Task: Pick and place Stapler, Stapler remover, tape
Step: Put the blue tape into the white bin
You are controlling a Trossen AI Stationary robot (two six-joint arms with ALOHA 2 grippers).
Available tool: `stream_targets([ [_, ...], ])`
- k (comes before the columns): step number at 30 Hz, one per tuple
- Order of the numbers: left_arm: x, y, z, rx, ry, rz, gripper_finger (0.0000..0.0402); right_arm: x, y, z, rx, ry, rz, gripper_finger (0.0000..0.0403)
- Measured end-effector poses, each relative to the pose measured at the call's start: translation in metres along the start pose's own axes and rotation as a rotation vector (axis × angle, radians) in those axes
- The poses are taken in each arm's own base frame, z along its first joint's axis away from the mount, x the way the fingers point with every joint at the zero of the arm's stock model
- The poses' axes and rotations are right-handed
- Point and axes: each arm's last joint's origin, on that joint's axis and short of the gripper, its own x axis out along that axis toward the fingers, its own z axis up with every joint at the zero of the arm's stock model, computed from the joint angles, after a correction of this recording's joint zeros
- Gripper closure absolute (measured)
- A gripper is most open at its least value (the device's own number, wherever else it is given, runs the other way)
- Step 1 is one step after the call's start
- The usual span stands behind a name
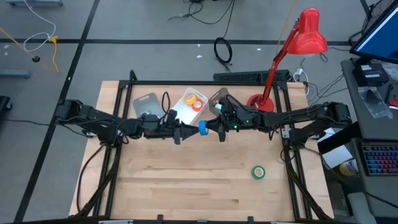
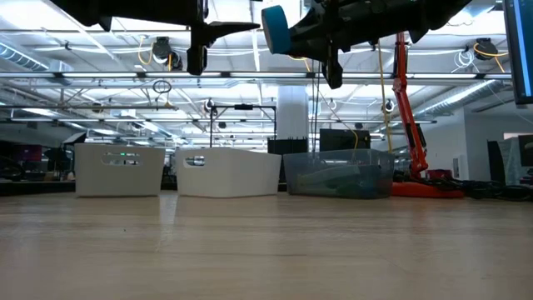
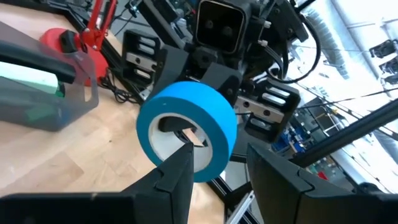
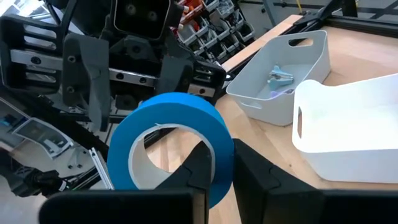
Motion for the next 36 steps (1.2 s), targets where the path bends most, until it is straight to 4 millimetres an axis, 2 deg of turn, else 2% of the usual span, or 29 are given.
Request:
stream_targets([
  [12, 0.005, 0.005, -0.004, -0.024, -0.011, 0.028, 0.0250, 0.000, 0.000, 0.000, 0.019, -0.003, 0.000, 0.0371],
  [18, 0.009, 0.004, 0.001, -0.018, -0.025, 0.021, 0.0250, 0.000, 0.001, 0.001, 0.020, -0.009, 0.003, 0.0371],
  [27, 0.032, 0.004, 0.006, 0.024, 0.037, -0.017, 0.0250, 0.000, 0.001, 0.001, 0.016, -0.008, 0.002, 0.0371],
  [36, 0.031, 0.005, 0.010, 0.023, 0.091, -0.045, 0.0250, 0.000, -0.001, -0.001, 0.016, 0.012, -0.012, 0.0371],
])
